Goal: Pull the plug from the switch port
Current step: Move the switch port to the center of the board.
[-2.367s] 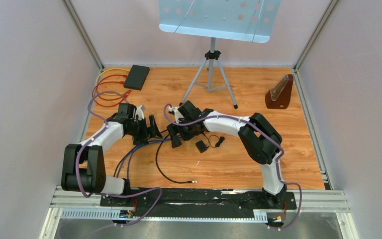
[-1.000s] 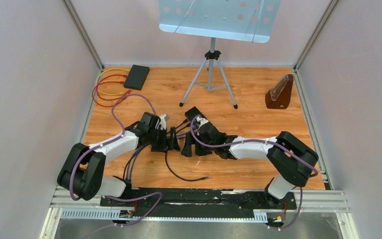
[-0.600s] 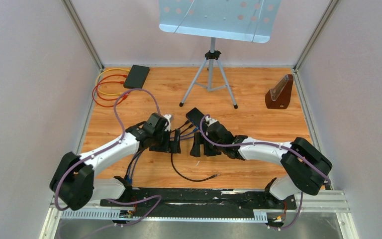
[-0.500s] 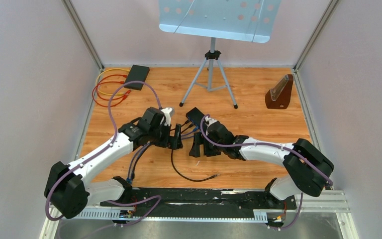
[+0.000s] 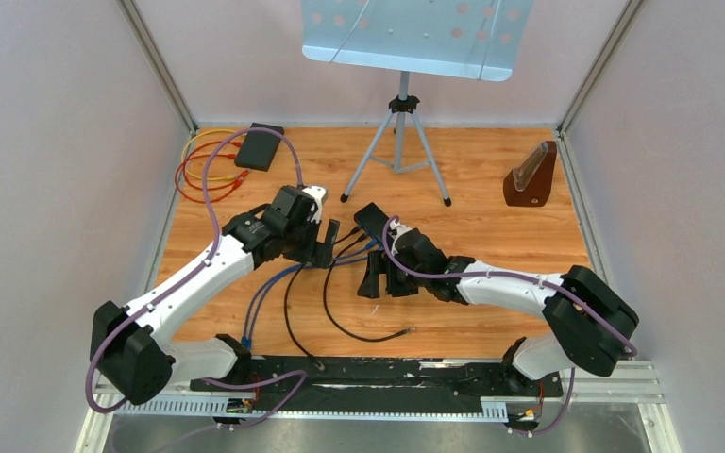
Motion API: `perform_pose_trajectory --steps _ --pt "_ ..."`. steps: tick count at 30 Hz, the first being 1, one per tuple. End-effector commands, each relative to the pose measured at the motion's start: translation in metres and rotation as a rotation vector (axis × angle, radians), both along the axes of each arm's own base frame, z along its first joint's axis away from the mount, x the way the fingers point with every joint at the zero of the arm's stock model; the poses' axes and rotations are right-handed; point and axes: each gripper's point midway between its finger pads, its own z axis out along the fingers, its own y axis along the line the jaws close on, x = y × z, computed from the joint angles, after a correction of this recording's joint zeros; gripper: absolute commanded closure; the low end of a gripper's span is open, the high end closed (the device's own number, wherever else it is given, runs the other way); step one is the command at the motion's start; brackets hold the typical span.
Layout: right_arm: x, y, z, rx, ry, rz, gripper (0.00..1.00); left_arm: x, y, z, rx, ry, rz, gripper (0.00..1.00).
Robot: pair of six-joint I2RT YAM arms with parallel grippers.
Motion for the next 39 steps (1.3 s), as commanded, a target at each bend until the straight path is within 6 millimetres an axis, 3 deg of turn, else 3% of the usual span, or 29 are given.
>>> perform_pose_trajectory --steps 1,11,16,24,32,39 --pt "0.003 0.013 0.015 0.055 0.007 -0.001 0.16 0.021 0.042 0.004 0.227 -0.08 0.108 0.0" --pt "-0.004 0.019 0.007 0.09 0.06 0.001 0.16 0.067 0.059 -0.036 0.081 -0.009 0.243 0.0" --pt "-0.007 0.02 0.005 0.092 0.076 0.013 0.16 0.064 0.06 -0.068 0.072 0.047 0.264 0.0" --pt "-0.009 0.02 0.007 0.098 0.074 0.023 0.16 0.054 0.065 -0.101 0.017 0.133 0.325 0.0" --pt "-0.001 0.025 0.016 0.106 0.053 0.013 0.15 0.046 0.067 -0.113 -0.058 0.191 0.381 0.0" --pt "-0.002 0.025 0.012 0.1 0.066 0.019 0.15 0.043 0.049 -0.087 -0.204 0.142 0.3 0.0"
